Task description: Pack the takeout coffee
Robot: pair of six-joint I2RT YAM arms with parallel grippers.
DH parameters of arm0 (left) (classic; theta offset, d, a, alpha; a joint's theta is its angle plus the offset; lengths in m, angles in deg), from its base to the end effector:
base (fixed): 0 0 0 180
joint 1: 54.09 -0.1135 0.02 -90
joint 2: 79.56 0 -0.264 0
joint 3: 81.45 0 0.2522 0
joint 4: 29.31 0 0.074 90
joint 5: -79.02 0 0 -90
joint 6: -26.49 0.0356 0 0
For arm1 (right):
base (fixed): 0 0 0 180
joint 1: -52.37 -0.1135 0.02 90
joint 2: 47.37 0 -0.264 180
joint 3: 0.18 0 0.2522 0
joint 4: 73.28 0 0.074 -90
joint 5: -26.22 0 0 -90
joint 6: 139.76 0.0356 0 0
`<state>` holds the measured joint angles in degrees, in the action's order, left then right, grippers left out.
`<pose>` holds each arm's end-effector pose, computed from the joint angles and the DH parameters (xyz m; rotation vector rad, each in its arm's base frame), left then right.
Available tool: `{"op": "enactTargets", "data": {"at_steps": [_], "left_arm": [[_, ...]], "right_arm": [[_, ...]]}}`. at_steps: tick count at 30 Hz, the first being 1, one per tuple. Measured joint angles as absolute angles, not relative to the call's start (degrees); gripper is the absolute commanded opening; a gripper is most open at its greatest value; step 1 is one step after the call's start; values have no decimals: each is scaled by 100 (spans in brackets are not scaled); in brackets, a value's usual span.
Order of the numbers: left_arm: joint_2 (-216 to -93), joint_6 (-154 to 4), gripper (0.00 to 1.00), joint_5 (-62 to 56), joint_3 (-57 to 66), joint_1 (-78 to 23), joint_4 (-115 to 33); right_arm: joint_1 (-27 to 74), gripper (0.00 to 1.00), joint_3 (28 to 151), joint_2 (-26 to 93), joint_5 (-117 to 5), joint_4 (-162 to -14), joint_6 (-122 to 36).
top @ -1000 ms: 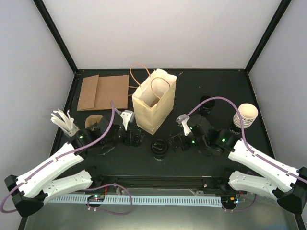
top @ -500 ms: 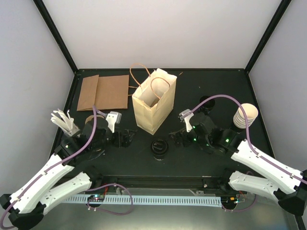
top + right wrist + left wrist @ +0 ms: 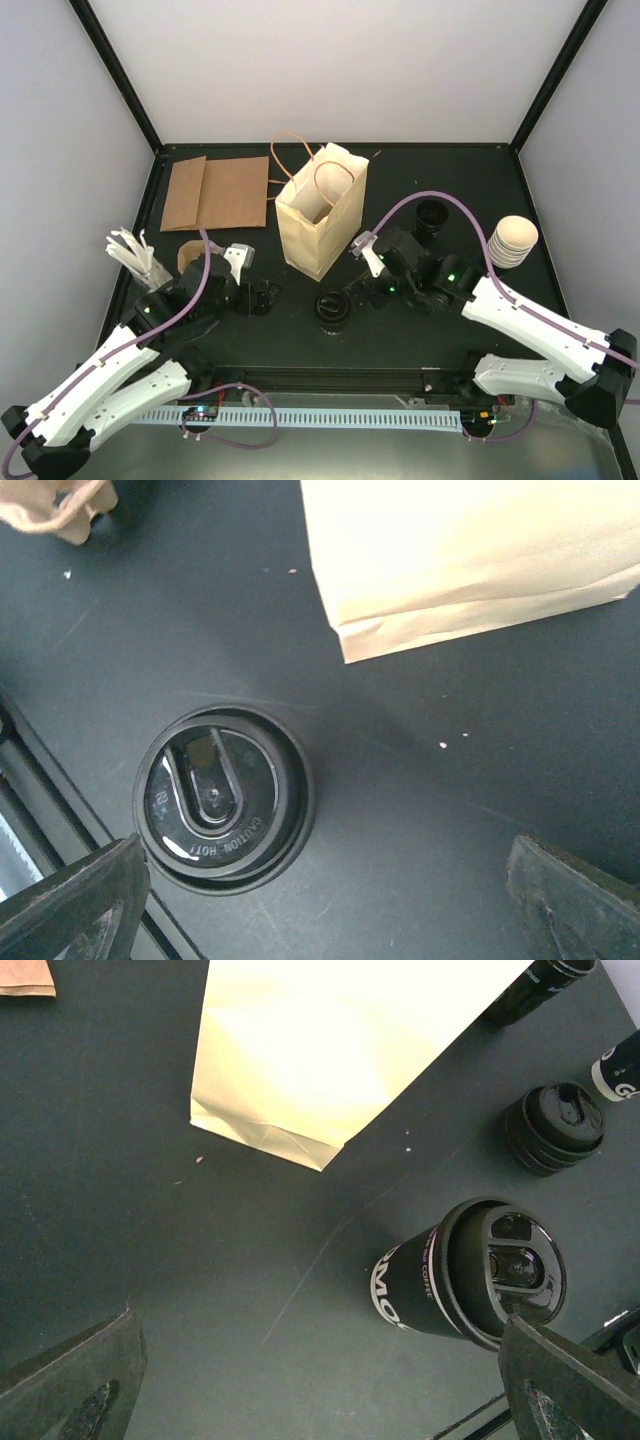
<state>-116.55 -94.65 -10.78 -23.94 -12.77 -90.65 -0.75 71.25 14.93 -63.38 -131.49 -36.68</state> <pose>0.0963 -0.0848 0.2891 0.2124 2.3633 -0.6451 0.1307 0.1746 0.3044 -0.8583 2.3461 0.5163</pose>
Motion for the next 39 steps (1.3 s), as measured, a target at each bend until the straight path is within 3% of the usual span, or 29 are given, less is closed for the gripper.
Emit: {"op": "enactTargets", "data": {"at_steps": [39], "left_arm": [[-11712, -9001, 99, -1172, -2348, -1277, -9060]], "right_arm": [[-1330, 100, 7770, 2857, -6627, -13570, -4242]]}}
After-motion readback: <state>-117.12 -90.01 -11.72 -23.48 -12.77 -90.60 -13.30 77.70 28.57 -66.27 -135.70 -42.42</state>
